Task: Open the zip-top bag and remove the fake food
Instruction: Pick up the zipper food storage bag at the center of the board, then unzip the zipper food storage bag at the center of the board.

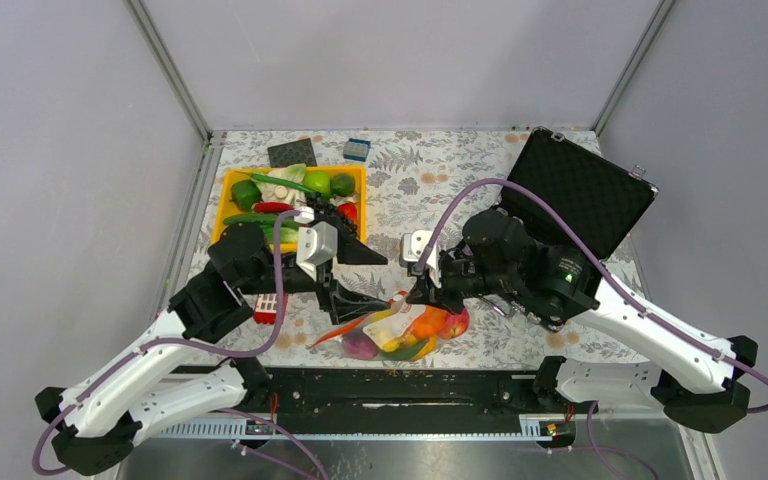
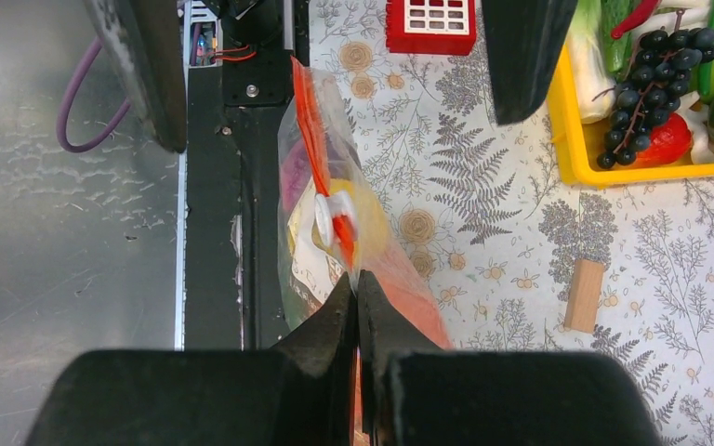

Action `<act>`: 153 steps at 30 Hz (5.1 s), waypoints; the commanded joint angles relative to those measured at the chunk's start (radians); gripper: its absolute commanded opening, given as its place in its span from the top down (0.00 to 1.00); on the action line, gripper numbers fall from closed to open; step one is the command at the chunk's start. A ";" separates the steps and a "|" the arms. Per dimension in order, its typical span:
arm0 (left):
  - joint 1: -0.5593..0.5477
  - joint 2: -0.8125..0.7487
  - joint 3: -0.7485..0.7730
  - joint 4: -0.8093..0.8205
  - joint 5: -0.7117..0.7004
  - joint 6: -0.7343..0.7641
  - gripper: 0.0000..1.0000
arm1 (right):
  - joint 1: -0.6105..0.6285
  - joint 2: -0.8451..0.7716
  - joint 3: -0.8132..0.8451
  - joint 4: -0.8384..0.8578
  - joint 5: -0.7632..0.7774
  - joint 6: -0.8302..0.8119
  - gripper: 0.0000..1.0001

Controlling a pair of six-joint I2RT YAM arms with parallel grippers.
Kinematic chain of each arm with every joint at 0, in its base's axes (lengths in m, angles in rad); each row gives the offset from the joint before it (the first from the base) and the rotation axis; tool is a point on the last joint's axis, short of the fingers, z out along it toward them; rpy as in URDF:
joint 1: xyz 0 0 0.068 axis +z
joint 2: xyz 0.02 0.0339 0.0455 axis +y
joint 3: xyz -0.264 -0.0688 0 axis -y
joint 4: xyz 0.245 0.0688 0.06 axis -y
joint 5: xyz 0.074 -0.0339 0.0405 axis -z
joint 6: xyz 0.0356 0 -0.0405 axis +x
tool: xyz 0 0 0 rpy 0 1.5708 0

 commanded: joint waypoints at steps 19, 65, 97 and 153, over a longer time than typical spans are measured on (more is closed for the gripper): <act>-0.077 0.077 -0.024 0.051 -0.058 -0.039 0.38 | -0.007 -0.014 0.016 0.053 -0.056 0.005 1.00; -0.080 0.122 0.022 0.013 -0.011 -0.028 0.70 | -0.007 -0.064 -0.037 0.055 -0.025 0.000 1.00; -0.079 0.126 0.027 -0.005 -0.018 -0.039 1.00 | -0.007 -0.147 -0.191 0.255 -0.004 0.101 0.71; -0.073 0.019 -0.109 -0.272 -0.365 0.127 1.00 | -0.007 -0.286 -0.243 0.301 0.163 0.155 1.00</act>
